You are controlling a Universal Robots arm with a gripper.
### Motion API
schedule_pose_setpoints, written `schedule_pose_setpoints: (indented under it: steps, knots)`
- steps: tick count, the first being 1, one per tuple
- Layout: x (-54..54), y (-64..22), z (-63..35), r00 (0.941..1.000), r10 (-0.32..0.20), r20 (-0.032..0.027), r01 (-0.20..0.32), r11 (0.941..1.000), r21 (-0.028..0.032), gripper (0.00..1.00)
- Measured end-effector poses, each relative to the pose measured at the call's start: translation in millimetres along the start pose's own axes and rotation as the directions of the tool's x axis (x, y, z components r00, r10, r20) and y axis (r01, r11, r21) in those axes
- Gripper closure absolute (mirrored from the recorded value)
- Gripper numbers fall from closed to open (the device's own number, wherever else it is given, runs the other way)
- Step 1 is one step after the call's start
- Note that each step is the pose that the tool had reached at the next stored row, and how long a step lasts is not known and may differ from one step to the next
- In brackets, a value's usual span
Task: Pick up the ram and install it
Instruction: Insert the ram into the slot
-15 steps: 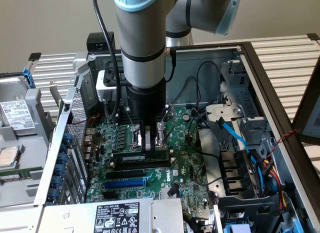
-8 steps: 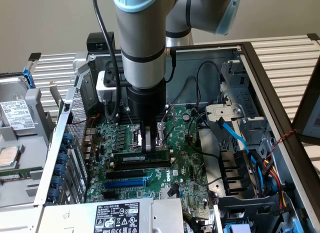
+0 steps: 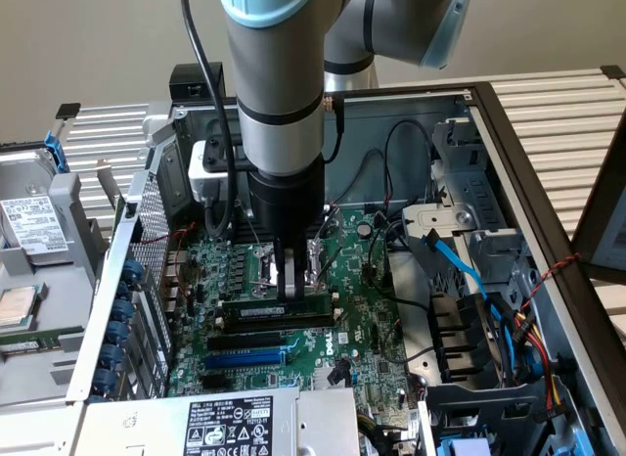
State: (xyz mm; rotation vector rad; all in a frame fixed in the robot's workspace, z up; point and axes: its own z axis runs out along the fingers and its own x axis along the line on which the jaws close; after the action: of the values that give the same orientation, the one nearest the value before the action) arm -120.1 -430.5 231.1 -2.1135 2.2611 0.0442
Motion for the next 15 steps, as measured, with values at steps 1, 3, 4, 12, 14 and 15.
schedule_pose_setpoints:
  steps: [1,3,4,12,14,15]
  knots:
    - [0.0,0.0,0.1,1.0000,0.000,0.0000,0.000,1.0000,0.0000,0.87]
    - [0.0,0.0,0.2,1.0000,0.000,0.0000,0.000,1.0000,0.0000,0.87]
    - [0.0,0.1,0.2,1.0000,0.001,0.0000,-0.001,1.0000,0.0000,0.87]
    - [0.0,0.1,0.3,1.0000,-0.003,0.0001,0.003,1.0000,-0.0001,0.87]
    - [0.0,0.1,0.4,0.9999,-0.010,0.0003,0.010,0.9999,-0.0005,0.87]
    - [-0.1,0.1,0.4,0.9999,-0.017,0.0004,0.017,0.9999,-0.0009,0.87]
